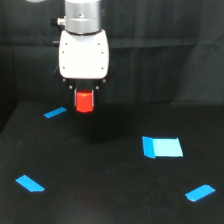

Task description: Pick up the red object from the table

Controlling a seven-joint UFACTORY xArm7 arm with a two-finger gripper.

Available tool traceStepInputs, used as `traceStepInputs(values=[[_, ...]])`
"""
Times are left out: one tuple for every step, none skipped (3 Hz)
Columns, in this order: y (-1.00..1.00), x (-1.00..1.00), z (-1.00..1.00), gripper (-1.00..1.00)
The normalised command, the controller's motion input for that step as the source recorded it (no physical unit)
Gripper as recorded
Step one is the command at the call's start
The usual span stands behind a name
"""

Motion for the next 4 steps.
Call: traceStepInputs(values=[[0.02, -0.01, 0.19, -0.96], [-0.01, 0.05, 0.19, -1.00], [0.03, -0.02, 0.29, -1.00], [-0.03, -0.03, 0.06, -0.96]])
